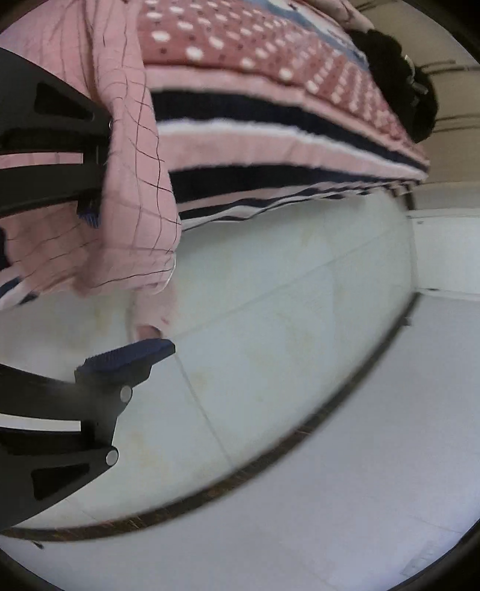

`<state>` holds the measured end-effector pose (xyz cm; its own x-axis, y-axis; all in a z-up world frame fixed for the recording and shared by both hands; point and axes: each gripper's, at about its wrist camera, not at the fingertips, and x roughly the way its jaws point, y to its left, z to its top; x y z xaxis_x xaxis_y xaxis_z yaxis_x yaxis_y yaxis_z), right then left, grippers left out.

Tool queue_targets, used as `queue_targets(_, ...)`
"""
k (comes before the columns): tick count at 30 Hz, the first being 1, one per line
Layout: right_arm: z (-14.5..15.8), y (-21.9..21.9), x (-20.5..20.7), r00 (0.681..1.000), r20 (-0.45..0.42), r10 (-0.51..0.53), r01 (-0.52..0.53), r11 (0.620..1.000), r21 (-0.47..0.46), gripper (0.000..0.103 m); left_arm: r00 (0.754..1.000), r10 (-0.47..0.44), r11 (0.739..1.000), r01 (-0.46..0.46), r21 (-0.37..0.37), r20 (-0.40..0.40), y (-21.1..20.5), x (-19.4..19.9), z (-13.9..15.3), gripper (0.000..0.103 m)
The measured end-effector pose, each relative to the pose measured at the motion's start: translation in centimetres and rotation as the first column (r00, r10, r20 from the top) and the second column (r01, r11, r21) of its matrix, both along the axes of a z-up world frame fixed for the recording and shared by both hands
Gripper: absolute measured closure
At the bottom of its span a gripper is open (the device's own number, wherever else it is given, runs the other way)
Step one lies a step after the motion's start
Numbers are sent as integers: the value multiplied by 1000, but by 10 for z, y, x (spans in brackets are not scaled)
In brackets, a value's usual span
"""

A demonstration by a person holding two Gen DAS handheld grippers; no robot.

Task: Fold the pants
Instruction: 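Lay the pant leg over the pants with the right gripper and open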

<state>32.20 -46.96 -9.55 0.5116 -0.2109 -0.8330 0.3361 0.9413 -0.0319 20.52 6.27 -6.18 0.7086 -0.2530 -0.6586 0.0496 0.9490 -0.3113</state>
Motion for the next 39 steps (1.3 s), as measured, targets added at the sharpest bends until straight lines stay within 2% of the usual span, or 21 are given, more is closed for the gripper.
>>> queue_targets(1, 16, 10, -6, 998, 51, 43, -46, 998, 44, 53, 1000, 1, 1000, -1, -3, 2, 1, 0, 1, 16)
queue_targets(3, 32, 34, -12, 986, 95, 136, -144, 986, 86, 49, 1000, 2, 1000, -2, -15, 8, 1, 0, 2, 16)
queue_targets(7, 53, 95, -18, 956, 151, 253, -258, 966, 12, 40, 1000, 7, 1000, -6, -15, 10, 0, 0, 4, 16)
queue_targets(9, 54, 119, -17, 922, 180, 342, -361, 928, 89, 41, 1000, 11, 1000, -11, -4, 13, 2, -3, 6, 16)
queue_targets(10, 49, 132, -15, 908, 172, 381, -405, 904, 135, 44, 1000, 20, 1000, -20, -1, 15, 4, -5, 7, 16)
queue_targets(11, 44, 143, -13, 895, 166, 415, -440, 882, 170, 58, 1000, 24, 1000, -24, -2, 16, 6, -6, 8, 16)
queue_targets(13, 28, 171, -13, 856, 146, 496, -517, 815, 262, 77, 999, 36, 999, -35, -4, 22, 12, -12, 10, 16)
queue_targets(14, 17, 185, -12, 833, 125, 538, -548, 774, 317, 79, 999, 43, 999, -43, 1, 25, 15, -15, 12, 16)
queue_targets(16, -1, 208, -10, 812, 97, 576, -569, 744, 351, 79, 998, 56, 998, -56, 9, 29, 21, -23, 15, 16)
queue_targets(17, -10, 215, -7, 809, 85, 582, -572, 743, 348, 79, 997, 65, 998, -65, 6, 33, 26, -29, 17, 16)
queue_targets(20, -25, 213, 0, 839, 88, 537, -535, 786, 311, 82, 996, 80, 997, -80, -22, 33, 38, -46, 18, 16)
queue_targets(21, -27, 210, 5, 859, 100, 503, -508, 808, 297, 83, 996, 83, 996, -82, -26, 33, 40, -52, 19, 16)
queue_targets(22, -28, 203, 10, 868, 105, 486, -494, 820, 288, 88, 995, 90, 996, -89, -27, 34, 44, -60, 20, 16)
queue_targets(25, -27, 199, 23, 889, 128, 440, -459, 849, 261, 89, 991, 129, 991, -128, -29, 34, 56, -77, 24, 16)
queue_targets(28, -18, 199, 23, 894, 152, 421, -447, 857, 256, 82, 979, 202, 978, -201, -53, 25, 78, -86, 28, 14)
queue_targets(29, -14, 200, 17, 892, 170, 418, -449, 858, 250, 73, 971, 239, 969, -237, -62, 15, 89, -89, 28, 11)
queue_targets(31, -4, 206, 1, 873, 226, 431, -481, 836, 264, 59, 953, 302, 949, -302, -92, -10, 107, -94, 27, 11)
queue_targets(32, 0, 207, -8, 863, 251, 438, -498, 822, 277, 55, 950, 311, 944, -311, -111, -19, 112, -95, 26, 10)
queue_targets(35, 11, 214, -39, 827, 322, 461, -554, 765, 329, 55, 955, 290, 933, -295, -206, -55, 127, -91, 13, 10)
queue_targets(37, 15, 221, -59, 803, 364, 471, -586, 733, 345, 55, 939, 325, 917, -342, -206, -111, 137, -81, 3, 10)
queue_targets(39, 16, 226, -72, 791, 386, 475, -603, 713, 358, 55, 923, 353, 911, -377, -169, -156, 143, -72, -7, 10)
